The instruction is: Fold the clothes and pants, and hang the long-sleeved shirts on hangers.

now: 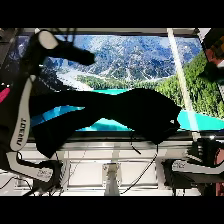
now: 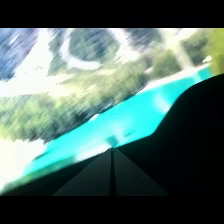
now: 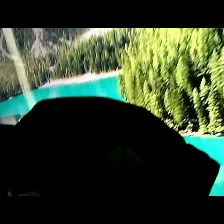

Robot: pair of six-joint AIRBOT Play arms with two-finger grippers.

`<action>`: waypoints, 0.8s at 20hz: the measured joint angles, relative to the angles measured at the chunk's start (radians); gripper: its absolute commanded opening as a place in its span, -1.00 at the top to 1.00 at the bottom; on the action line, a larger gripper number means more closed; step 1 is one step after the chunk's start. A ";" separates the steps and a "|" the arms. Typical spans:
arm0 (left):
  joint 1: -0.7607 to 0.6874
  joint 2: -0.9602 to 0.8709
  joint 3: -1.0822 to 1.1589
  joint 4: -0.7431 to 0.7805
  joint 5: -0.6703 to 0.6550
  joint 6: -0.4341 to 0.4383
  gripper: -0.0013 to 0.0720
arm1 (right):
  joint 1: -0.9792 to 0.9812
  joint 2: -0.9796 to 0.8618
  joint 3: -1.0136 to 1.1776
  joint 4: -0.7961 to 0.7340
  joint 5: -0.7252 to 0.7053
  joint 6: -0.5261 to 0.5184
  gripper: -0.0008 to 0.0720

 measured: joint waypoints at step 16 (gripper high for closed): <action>0.465 0.286 -0.649 0.027 -0.133 0.131 0.96 | -0.214 -0.122 -0.280 0.044 0.072 -0.040 -0.44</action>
